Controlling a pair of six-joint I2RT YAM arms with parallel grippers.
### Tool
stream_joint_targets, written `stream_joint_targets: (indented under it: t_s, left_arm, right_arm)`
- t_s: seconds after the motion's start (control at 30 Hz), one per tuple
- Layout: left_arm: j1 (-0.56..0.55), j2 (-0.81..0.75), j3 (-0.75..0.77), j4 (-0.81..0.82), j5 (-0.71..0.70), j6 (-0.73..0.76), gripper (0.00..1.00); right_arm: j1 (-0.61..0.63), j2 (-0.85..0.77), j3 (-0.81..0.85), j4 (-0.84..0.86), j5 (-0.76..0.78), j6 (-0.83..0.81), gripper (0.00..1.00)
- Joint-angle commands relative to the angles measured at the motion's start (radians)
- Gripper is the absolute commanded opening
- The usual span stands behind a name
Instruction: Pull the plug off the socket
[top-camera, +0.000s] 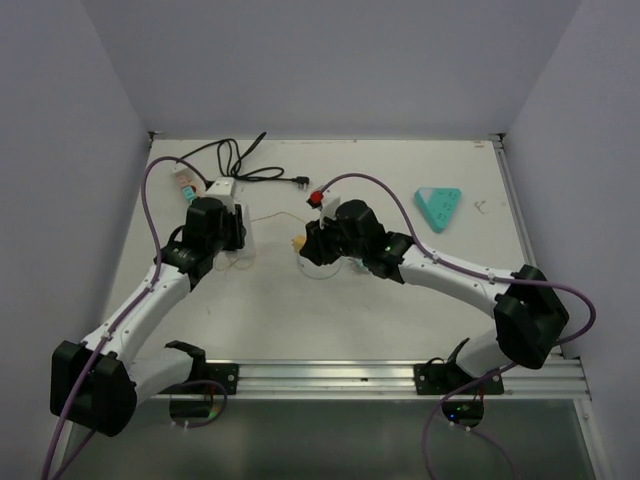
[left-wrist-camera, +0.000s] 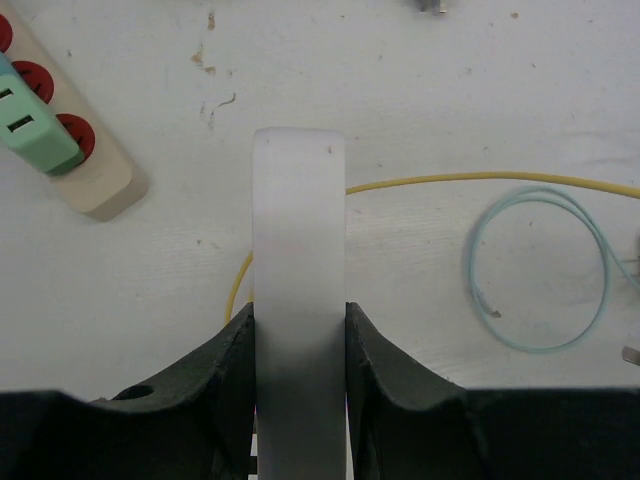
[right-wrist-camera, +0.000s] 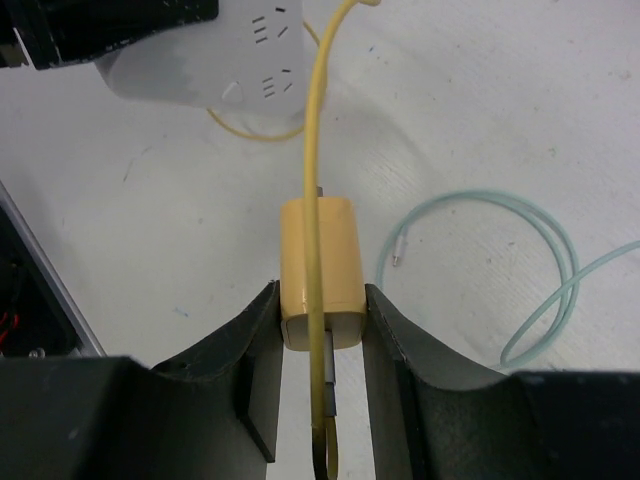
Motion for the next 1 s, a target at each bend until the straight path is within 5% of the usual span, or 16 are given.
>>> stream_joint_targets:
  t_s: [0.0, 0.23, 0.63, 0.97]
  left_arm:
    - [0.004, -0.01, 0.035, 0.019, -0.076, -0.022, 0.0]
    - [0.008, -0.045, 0.01, 0.094, 0.121, 0.002, 0.0]
    - [0.01, -0.062, -0.019, 0.223, 0.62, 0.018, 0.0]
    - [0.01, -0.085, -0.048, 0.332, 0.85, -0.012, 0.0]
  right_arm:
    - [0.001, -0.049, -0.019, -0.04, 0.001, 0.016, 0.0]
    - [-0.068, -0.058, -0.021, -0.043, 0.052, 0.038, 0.0]
    - [-0.387, 0.078, 0.028, -0.071, -0.056, 0.162, 0.0]
    - [-0.419, 0.284, 0.117, -0.043, -0.209, 0.199, 0.0]
